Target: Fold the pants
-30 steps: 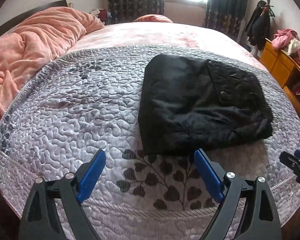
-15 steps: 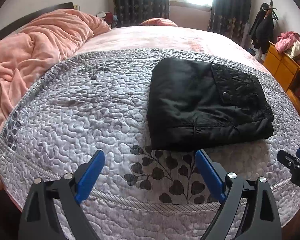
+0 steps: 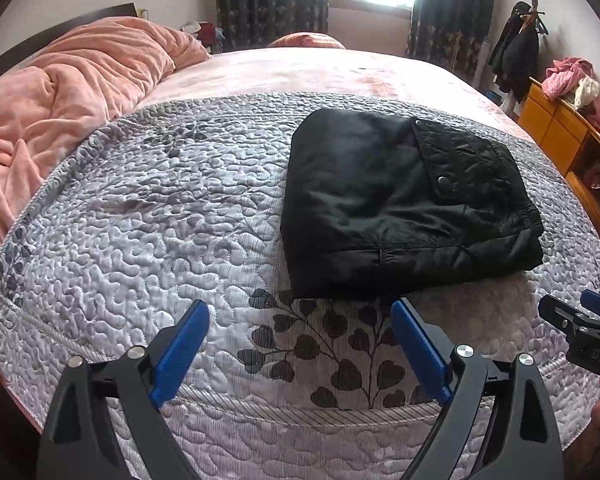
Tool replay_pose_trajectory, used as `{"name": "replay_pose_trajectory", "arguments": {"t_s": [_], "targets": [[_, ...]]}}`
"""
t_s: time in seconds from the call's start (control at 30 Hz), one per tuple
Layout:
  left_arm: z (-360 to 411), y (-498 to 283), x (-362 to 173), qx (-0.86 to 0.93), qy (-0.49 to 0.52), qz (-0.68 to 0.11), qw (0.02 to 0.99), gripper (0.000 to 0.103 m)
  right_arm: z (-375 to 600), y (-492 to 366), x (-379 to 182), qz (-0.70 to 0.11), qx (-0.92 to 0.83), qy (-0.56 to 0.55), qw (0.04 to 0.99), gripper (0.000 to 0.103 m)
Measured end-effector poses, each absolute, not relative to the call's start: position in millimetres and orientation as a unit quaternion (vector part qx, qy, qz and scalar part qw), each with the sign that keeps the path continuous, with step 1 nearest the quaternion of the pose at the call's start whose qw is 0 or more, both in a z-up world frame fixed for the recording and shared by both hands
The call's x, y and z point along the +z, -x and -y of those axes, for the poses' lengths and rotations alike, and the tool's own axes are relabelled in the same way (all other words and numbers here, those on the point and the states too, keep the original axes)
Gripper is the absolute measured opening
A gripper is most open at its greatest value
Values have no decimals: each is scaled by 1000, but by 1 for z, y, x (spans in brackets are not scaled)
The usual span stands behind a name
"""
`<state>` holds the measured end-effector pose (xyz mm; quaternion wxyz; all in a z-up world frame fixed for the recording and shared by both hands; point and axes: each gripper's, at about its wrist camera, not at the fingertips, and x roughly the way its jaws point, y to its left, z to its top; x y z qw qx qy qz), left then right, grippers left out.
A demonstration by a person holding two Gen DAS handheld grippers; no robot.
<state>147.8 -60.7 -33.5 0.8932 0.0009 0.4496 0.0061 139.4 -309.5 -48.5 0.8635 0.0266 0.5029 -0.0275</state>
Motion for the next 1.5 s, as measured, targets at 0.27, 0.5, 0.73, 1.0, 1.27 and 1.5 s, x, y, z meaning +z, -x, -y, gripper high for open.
{"name": "replay_pose_trajectory", "arguments": {"t_s": [0.27, 0.5, 0.73, 1.0, 1.27, 1.5], "targets": [[61, -149, -37, 5, -4, -452, 892, 93, 310, -141, -52, -506, -28, -28, 861, 96], [61, -151, -36, 2, -7, -451, 893, 93, 310, -142, -51, -506, -27, -28, 862, 96], [62, -152, -35, 1, -10, -450, 893, 93, 312, -144, -51, -505, -29, -29, 862, 96], [63, -153, -35, 1, -13, -450, 893, 93, 314, -144, -50, -505, -31, -29, 862, 96], [62, -154, -36, 3, -14, -450, 893, 94, 316, -144, -51, -505, -33, -28, 862, 96], [60, -154, -37, 3, -12, -451, 893, 94, 317, -145, -51, -507, -34, -26, 861, 96]]}}
